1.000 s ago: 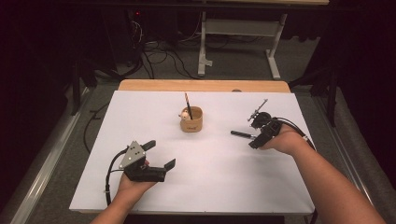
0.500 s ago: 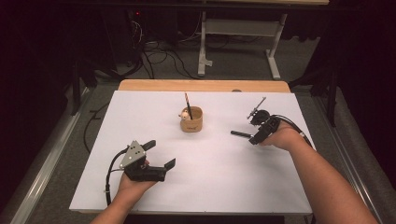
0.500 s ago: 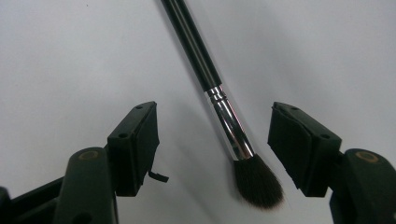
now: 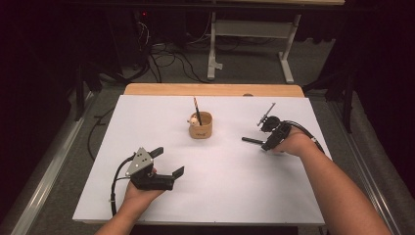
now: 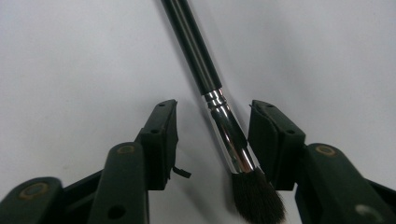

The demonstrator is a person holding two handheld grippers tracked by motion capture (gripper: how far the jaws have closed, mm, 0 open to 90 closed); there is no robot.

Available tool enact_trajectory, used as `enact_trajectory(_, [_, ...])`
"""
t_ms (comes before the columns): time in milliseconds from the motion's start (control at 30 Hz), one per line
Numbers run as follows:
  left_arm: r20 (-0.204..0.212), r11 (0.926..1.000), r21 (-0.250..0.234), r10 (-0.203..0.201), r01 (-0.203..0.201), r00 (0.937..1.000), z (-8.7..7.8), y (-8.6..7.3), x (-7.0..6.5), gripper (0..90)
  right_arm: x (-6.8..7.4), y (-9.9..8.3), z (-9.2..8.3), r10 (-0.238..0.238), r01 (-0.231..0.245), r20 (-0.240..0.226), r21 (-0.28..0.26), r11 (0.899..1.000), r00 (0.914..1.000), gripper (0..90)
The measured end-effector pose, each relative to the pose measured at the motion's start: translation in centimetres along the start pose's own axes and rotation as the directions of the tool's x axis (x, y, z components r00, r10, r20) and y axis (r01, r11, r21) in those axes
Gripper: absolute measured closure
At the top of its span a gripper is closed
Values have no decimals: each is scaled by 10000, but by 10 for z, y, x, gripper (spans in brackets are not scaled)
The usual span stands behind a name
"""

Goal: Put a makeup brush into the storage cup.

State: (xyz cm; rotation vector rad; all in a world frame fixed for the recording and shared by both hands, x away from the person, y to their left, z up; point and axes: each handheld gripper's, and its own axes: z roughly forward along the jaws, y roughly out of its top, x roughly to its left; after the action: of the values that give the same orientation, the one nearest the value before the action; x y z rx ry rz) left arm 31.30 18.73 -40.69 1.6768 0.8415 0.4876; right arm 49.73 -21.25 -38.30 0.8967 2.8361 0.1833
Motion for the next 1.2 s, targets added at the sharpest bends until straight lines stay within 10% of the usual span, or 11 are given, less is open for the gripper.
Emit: enact_trajectory(1200, [-31,9999,-100,8,-8,10000,-3,1,0,17,3,5,5,-408,405,13,870,9954,9992,791])
